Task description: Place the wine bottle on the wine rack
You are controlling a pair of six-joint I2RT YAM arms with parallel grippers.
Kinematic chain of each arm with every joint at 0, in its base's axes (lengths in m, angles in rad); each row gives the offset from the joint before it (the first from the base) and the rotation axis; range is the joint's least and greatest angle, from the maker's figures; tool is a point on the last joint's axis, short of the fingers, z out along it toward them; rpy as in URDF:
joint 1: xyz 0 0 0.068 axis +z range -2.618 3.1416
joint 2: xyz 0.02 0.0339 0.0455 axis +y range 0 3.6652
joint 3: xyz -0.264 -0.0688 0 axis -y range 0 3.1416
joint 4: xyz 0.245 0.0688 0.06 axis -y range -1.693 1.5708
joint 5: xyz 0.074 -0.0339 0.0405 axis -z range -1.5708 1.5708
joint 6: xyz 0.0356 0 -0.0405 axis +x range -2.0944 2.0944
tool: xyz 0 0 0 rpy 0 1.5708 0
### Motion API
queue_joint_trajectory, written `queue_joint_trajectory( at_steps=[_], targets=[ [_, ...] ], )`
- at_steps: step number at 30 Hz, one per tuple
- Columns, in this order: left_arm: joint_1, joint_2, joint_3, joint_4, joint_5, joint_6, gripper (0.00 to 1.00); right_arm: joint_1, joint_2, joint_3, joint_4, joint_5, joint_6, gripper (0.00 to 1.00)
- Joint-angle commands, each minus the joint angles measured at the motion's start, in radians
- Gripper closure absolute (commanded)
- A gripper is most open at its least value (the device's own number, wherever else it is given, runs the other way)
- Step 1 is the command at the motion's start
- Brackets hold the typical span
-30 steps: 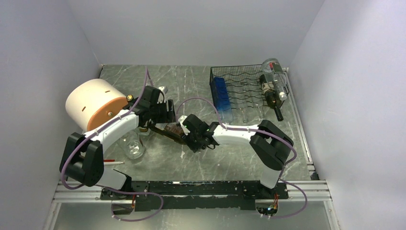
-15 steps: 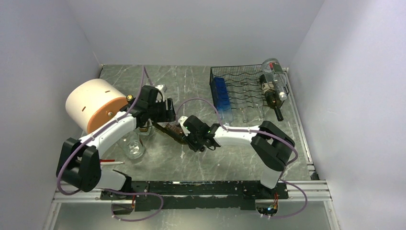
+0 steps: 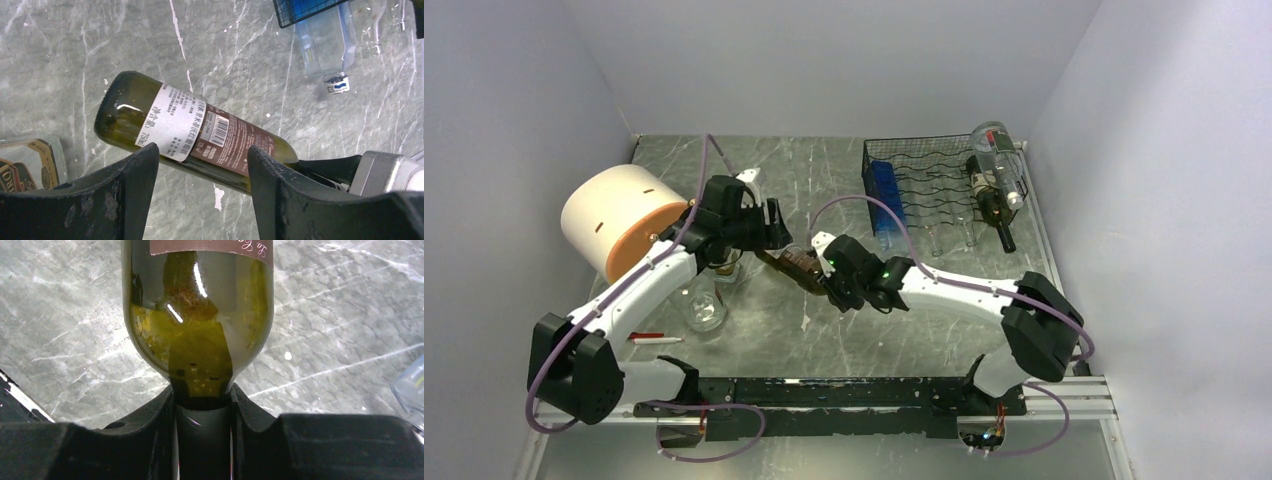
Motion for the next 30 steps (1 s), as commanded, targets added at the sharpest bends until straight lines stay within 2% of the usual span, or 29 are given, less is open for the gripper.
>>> queue_joint_trajectory(
  at_steps=[1,9,20,30],
  targets=[
    [0.006,-0.061,0.043,-0.006,-0.020,-0.002,0.31,-0.004,-0.089,-0.003,0.049,0.051,0.016,1.00],
    [0.006,-0.146,0.062,0.007,-0.033,-0.009,0.31,-0.004,-0.177,-0.025,0.096,0.137,0.033,1.00],
    [0.006,-0.295,0.089,0.072,-0.002,0.036,0.28,-0.010,-0.355,-0.046,0.205,0.391,0.073,1.00],
    [0.006,-0.402,0.055,0.130,0.026,0.107,0.25,-0.169,-0.470,-0.048,0.220,0.474,0.094,1.00]
  ],
)
